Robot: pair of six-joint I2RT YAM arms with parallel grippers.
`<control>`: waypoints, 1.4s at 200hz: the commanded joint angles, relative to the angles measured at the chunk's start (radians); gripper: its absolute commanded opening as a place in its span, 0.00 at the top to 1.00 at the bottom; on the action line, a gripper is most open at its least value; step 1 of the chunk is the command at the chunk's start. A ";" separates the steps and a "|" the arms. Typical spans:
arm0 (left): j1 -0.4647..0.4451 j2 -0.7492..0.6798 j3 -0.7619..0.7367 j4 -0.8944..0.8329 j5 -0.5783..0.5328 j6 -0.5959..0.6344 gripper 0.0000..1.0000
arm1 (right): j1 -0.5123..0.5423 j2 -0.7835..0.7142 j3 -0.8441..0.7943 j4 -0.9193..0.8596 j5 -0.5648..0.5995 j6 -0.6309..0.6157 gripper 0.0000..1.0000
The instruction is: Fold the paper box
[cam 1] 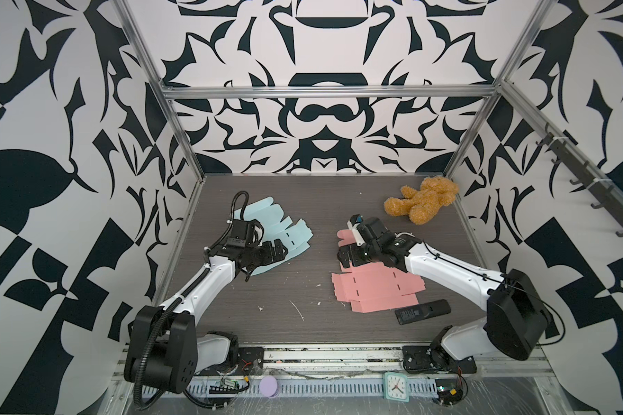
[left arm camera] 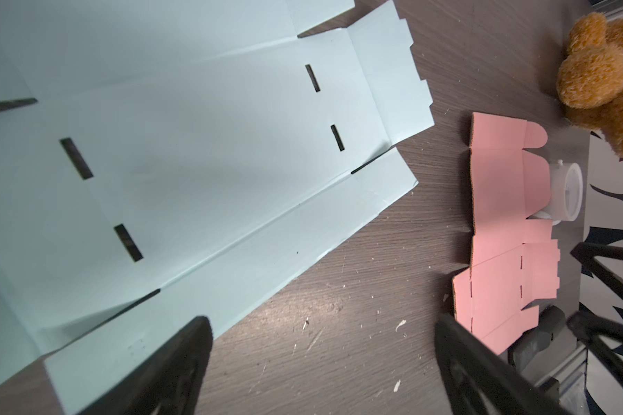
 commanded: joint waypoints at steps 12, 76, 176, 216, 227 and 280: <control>-0.003 0.045 0.000 -0.041 -0.019 0.017 0.01 | 0.038 0.050 0.033 0.048 -0.094 0.063 0.00; 0.015 0.173 0.098 -0.056 -0.048 0.084 0.01 | 0.066 0.112 0.018 0.141 -0.176 0.121 0.00; 0.016 0.239 0.051 0.002 0.019 0.078 0.01 | 0.075 0.209 0.058 0.199 -0.224 0.133 0.00; 0.011 0.218 -0.004 0.032 0.058 0.034 0.01 | 0.076 0.249 0.057 0.253 -0.250 0.158 0.00; 0.001 0.206 -0.018 0.032 0.052 0.028 0.01 | 0.076 0.262 0.049 0.286 -0.269 0.177 0.00; -0.086 0.143 -0.063 0.043 0.032 -0.028 0.01 | 0.075 0.287 0.045 0.338 -0.278 0.191 0.00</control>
